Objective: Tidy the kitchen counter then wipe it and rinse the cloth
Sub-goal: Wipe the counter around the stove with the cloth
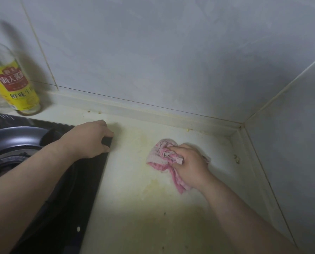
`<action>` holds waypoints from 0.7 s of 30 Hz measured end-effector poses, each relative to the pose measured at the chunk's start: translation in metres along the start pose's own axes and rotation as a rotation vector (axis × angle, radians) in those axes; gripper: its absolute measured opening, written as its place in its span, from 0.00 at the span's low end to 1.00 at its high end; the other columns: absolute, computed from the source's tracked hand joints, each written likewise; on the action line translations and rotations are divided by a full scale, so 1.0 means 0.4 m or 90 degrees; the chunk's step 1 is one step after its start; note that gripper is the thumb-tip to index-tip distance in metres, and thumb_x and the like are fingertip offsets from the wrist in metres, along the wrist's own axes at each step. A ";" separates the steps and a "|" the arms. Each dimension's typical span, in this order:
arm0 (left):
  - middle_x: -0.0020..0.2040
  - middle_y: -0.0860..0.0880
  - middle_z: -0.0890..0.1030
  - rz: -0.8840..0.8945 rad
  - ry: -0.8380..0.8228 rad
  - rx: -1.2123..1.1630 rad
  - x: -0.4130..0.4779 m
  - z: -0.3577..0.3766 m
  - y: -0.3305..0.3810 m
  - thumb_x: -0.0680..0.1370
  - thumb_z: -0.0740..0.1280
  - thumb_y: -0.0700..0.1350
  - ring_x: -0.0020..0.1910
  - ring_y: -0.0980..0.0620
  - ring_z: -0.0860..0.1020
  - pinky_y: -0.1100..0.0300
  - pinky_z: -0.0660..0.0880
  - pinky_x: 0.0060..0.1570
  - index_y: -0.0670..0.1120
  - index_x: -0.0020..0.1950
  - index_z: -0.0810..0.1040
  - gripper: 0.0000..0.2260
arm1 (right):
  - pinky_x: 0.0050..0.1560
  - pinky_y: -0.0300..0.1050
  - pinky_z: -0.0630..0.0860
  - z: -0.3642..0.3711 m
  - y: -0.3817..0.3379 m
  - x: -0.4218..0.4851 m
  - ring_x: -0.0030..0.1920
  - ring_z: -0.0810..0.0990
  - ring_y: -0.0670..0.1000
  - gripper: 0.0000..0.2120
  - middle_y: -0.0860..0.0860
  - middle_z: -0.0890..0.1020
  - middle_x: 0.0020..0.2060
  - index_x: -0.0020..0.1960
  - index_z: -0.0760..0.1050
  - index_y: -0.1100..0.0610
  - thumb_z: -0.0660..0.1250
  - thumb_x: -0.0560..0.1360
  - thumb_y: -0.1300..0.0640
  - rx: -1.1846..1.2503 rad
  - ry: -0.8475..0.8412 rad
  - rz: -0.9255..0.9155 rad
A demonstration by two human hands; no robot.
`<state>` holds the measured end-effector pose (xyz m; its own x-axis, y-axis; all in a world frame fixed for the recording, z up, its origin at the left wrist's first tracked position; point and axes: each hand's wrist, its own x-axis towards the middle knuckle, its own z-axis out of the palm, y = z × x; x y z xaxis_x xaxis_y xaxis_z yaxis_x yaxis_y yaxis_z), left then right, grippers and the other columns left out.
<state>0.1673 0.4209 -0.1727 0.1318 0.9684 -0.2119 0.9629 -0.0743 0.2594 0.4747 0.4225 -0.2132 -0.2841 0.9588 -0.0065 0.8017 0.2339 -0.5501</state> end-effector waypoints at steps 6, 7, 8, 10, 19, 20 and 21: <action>0.58 0.55 0.72 0.000 0.004 0.000 0.004 0.002 -0.001 0.73 0.70 0.50 0.57 0.52 0.74 0.58 0.71 0.53 0.54 0.65 0.75 0.20 | 0.56 0.43 0.71 -0.005 -0.004 0.095 0.55 0.76 0.52 0.19 0.43 0.73 0.46 0.64 0.78 0.51 0.72 0.73 0.59 -0.011 0.014 0.015; 0.58 0.55 0.72 0.000 0.006 -0.001 0.004 0.002 -0.003 0.73 0.70 0.50 0.57 0.52 0.74 0.58 0.71 0.53 0.54 0.65 0.75 0.20 | 0.57 0.42 0.71 -0.005 -0.006 0.111 0.56 0.76 0.52 0.19 0.44 0.73 0.47 0.64 0.78 0.52 0.71 0.73 0.58 -0.019 0.013 0.016; 0.58 0.55 0.72 0.000 0.007 -0.001 0.004 0.003 -0.004 0.73 0.70 0.50 0.57 0.52 0.74 0.59 0.70 0.52 0.54 0.65 0.75 0.20 | 0.58 0.43 0.70 -0.005 -0.008 0.127 0.57 0.75 0.52 0.19 0.44 0.73 0.48 0.64 0.78 0.52 0.71 0.74 0.58 -0.029 0.011 0.019; 0.59 0.55 0.72 0.003 0.006 0.003 0.005 0.005 -0.004 0.73 0.70 0.50 0.58 0.52 0.74 0.59 0.70 0.52 0.54 0.65 0.75 0.20 | 0.62 0.44 0.69 -0.004 -0.012 0.154 0.60 0.73 0.53 0.19 0.47 0.75 0.52 0.65 0.77 0.52 0.70 0.74 0.57 -0.044 0.012 0.029; 0.58 0.53 0.74 0.009 0.018 -0.007 0.005 -0.001 -0.001 0.72 0.72 0.49 0.56 0.51 0.75 0.59 0.71 0.53 0.52 0.64 0.77 0.20 | 0.67 0.49 0.67 -0.011 -0.054 0.148 0.66 0.71 0.53 0.26 0.48 0.77 0.64 0.64 0.77 0.50 0.65 0.68 0.42 -0.057 -0.016 0.054; 0.57 0.52 0.74 0.009 0.018 -0.007 0.004 -0.001 0.000 0.72 0.72 0.49 0.56 0.50 0.75 0.59 0.71 0.53 0.52 0.63 0.77 0.20 | 0.66 0.49 0.68 -0.008 -0.059 0.135 0.65 0.72 0.53 0.28 0.47 0.78 0.63 0.62 0.78 0.49 0.64 0.66 0.38 -0.036 -0.015 0.055; 0.57 0.52 0.74 0.009 0.019 -0.007 0.004 0.000 0.000 0.72 0.72 0.49 0.56 0.50 0.75 0.58 0.71 0.54 0.52 0.63 0.77 0.20 | 0.66 0.49 0.68 -0.006 -0.065 0.120 0.65 0.71 0.52 0.29 0.47 0.78 0.62 0.61 0.79 0.49 0.64 0.66 0.36 -0.020 -0.018 0.055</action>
<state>0.1676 0.4223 -0.1730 0.1382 0.9739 -0.1798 0.9582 -0.0856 0.2729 0.4417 0.4628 -0.1971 -0.2280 0.9707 -0.0762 0.8394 0.1563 -0.5205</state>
